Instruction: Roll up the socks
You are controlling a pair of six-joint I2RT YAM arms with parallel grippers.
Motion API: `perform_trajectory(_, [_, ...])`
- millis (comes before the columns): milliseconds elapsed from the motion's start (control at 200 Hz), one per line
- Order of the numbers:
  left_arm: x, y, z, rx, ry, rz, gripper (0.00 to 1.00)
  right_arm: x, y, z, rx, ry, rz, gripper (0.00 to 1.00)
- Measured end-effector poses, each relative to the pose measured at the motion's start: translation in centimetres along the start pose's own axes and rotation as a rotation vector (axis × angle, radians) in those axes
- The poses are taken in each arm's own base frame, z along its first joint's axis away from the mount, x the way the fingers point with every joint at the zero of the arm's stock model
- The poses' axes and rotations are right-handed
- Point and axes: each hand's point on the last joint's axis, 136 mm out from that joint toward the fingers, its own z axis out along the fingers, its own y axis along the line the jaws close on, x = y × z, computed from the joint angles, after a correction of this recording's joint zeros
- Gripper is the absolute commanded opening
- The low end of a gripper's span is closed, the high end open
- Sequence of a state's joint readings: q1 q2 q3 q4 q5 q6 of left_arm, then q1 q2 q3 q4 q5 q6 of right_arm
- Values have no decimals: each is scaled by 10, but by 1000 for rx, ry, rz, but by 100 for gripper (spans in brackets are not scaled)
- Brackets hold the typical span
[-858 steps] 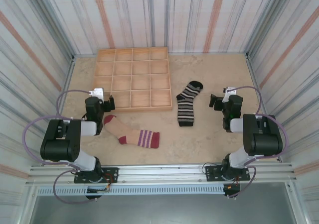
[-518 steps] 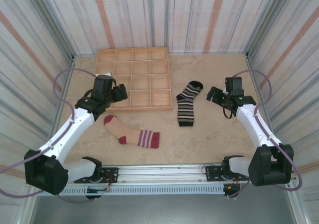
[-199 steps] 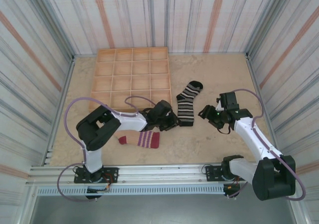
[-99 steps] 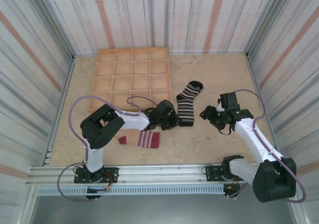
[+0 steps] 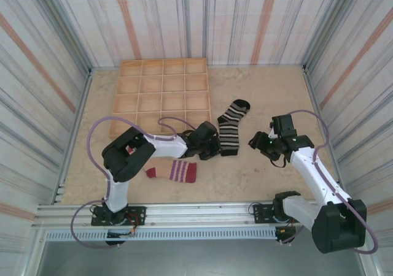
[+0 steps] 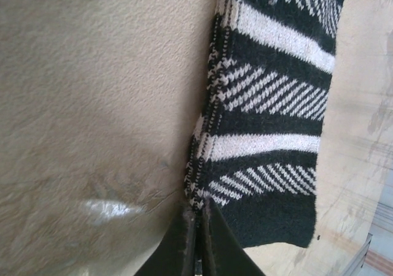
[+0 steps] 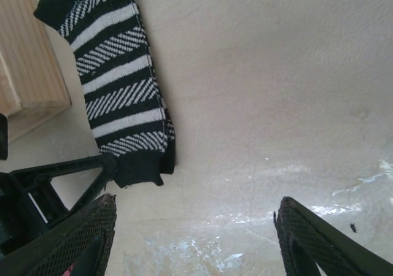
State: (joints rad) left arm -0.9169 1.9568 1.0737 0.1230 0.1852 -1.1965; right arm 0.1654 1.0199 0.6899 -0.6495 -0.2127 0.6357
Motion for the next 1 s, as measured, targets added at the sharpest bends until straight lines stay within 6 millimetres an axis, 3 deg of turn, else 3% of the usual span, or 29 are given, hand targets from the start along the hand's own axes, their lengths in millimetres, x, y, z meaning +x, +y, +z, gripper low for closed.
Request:
perform_trajectory(230, [-3,0,0,9,19,19,0,13,12,-12,-9,-22,-146,58])
perform_trajectory(466, [-6,8,-11,8,94,52,0,35,38,-16,-53,-27,-348,59])
perform_trajectory(621, [-12,30,-26,-42,163,70,0,51,64,-20,-112,-51,-522,61])
perform_trajectory(867, [2,44,-49,-75,296,161,0,87,89,1,-86,-37,-816,63])
perform_trajectory(1002, [9,52,-58,-91,340,178,28,98,94,19,-42,-31,-921,63])
